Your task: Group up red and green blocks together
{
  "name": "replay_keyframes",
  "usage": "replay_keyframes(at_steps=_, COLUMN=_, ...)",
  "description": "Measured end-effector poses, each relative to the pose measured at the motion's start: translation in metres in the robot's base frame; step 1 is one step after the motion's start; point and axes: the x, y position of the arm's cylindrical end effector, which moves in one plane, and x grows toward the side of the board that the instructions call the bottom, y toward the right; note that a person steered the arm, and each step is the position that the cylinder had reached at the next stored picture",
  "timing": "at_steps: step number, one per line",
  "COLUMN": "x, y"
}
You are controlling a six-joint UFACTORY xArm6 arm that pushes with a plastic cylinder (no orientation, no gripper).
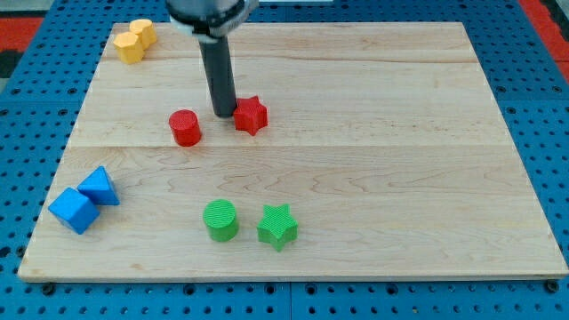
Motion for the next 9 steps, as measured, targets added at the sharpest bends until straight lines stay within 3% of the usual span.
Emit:
replay_keyframes(at_steps=1, x=-0.001, y=0.034)
replay_keyframes(at_steps=2, x=0.072, y=0.076)
replay_keyframes(at_steps=3, x=0.128, y=0.076)
replay_keyframes(at_steps=4, x=0.078, y=0.075)
replay_keyframes(at_steps=5, x=-0.005, y=0.049)
replay_keyframes(at_steps=6, x=0.009, y=-0.038)
replay_keyframes(at_steps=8, x=0.067, y=-0.070)
replay_keyframes(at_steps=9, x=0.073, y=-0.132)
